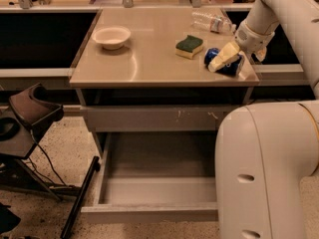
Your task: Pick pepsi can from middle drawer and place on counter
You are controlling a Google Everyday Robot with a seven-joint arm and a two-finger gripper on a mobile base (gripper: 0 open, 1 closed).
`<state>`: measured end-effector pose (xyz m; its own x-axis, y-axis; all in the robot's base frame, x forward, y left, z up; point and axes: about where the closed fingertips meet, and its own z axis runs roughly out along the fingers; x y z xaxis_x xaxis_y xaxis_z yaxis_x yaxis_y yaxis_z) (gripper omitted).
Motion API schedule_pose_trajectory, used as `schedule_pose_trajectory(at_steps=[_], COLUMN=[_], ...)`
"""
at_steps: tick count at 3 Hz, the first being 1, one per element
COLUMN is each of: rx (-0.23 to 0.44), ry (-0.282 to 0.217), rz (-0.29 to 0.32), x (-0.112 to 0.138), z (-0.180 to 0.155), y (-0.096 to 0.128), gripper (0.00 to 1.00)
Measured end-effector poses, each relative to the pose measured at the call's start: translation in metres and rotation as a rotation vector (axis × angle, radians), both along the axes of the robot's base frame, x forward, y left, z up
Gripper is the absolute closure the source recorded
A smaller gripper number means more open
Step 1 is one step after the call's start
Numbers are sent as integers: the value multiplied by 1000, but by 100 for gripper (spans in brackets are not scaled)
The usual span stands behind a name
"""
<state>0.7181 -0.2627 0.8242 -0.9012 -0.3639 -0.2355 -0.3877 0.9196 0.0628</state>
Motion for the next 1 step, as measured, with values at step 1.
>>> schedule_pose_trajectory(at_steps=[1], rx=[0], ry=[0], rz=[0], x=[0], z=[0], y=[0], gripper=[0])
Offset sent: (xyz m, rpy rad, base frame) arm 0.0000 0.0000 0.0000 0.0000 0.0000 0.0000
